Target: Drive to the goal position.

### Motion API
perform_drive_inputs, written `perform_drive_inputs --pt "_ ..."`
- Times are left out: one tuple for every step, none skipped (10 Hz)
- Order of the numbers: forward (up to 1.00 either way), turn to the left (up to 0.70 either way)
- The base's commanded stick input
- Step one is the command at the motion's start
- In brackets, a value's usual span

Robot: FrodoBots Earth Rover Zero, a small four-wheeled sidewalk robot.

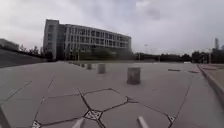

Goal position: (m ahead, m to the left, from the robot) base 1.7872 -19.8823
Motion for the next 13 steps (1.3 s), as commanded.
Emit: perform_drive_inputs --pt "0.0 -0.45" --pt "0.0 -0.45" --pt "0.0 -0.45" --pt "0.0 -0.45" --pt "0.0 -0.45" --pt "0.0 -0.45" --pt "0.0 -0.45" --pt "0.0 -0.45" --pt "0.0 -0.45" --pt "0.0 -0.45" --pt "0.0 -0.45" --pt "0.0 -0.45" --pt "0.0 -0.45"
